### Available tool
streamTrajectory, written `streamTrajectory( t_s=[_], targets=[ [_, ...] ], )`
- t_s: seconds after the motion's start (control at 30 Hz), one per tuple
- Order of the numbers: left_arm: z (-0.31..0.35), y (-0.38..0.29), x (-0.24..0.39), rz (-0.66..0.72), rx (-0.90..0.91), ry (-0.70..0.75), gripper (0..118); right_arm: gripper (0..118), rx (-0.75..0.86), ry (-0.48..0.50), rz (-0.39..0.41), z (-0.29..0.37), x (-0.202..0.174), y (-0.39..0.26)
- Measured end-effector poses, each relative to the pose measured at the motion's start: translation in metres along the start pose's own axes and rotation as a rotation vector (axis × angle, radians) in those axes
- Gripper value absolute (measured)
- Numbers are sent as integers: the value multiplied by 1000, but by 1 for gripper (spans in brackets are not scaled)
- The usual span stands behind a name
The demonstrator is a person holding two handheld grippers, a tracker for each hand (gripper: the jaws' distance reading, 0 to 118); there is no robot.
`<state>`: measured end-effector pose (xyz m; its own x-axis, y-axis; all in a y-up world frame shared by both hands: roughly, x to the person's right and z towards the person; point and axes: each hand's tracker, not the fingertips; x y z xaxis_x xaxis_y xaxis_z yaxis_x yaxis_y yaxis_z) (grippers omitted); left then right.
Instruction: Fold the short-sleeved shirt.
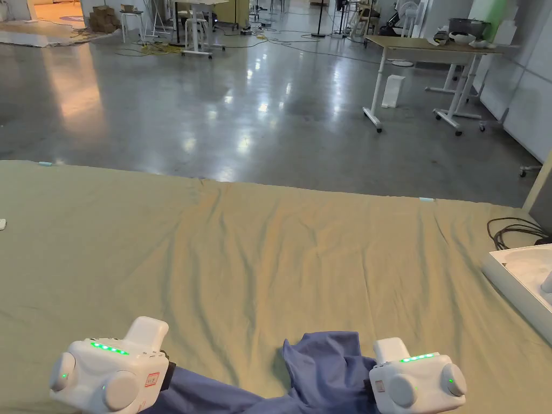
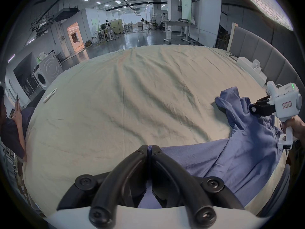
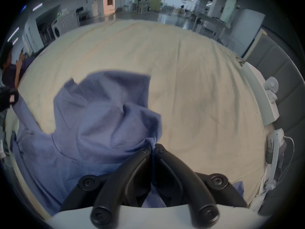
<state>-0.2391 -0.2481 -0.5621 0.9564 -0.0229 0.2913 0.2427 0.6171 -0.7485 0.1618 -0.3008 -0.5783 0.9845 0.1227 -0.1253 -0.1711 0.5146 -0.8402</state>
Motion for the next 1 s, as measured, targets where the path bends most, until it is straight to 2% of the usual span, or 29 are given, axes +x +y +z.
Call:
streamTrajectory(
  t_s=[0.23, 0.37, 0.73, 1.0],
  targets=[
    [26, 15, -24, 39, 96, -10, 4, 2, 253, -20, -53, 96, 26, 14],
    [79, 31, -26, 45, 188, -8, 4, 2, 376, -78, -33, 162, 37, 26],
    [250, 83, -21, 83, 461, 56, 4, 2, 638, -177, -113, 324, 84, 48],
    [327, 119, -52, 114, 563, 131, 4, 2, 760, -257, -165, 401, 116, 63]
  ],
)
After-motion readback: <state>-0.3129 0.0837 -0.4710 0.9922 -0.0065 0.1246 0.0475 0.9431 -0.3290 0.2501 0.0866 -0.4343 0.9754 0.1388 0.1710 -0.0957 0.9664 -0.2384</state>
